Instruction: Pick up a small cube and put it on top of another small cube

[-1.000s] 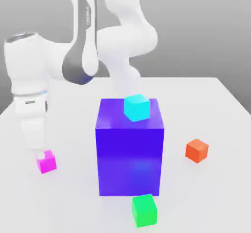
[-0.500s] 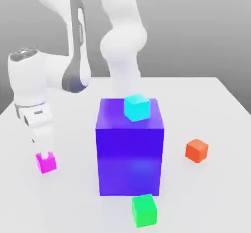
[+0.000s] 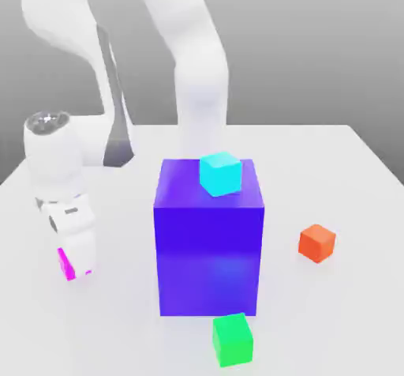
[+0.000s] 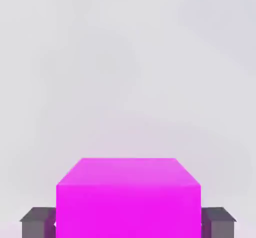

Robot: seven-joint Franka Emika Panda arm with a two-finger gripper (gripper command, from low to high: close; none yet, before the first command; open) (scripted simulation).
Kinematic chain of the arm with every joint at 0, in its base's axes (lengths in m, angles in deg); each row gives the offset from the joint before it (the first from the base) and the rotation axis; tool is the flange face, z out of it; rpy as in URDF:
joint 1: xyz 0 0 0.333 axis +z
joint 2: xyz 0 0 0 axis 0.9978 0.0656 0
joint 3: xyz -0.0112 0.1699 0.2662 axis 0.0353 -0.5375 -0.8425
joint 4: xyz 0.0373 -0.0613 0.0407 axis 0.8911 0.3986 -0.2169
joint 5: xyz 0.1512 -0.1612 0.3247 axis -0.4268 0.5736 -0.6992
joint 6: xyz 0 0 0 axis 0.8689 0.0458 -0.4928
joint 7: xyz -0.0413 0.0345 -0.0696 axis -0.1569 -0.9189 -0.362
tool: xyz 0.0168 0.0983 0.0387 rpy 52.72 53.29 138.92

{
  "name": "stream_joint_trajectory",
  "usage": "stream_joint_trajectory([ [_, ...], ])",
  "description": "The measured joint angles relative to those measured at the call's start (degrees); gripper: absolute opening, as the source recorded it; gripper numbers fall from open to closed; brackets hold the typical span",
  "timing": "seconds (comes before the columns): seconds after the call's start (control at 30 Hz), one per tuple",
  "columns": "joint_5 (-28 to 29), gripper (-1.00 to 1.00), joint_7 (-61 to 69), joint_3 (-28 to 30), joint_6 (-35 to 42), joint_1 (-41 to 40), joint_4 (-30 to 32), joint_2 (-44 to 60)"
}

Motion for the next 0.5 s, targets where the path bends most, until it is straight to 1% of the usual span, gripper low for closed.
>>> stream_joint_trajectory([
  [0.07, 0.62, -1.0, -0.54, 0.45, -0.07, 0.36, -0.11, -0.31],
  [0.13, -1.33, -1.0, 1.19, -1.04, 0.22, -0.83, 0.23, 0.72],
  [0.3, -10.73, -1.0, 8.99, -8.63, 1.38, -6.8, 1.99, 5.26],
  [0.5, -23.51, -1.0, 18.66, -20.63, 2.48, -16.32, 4.57, 10.52],
])
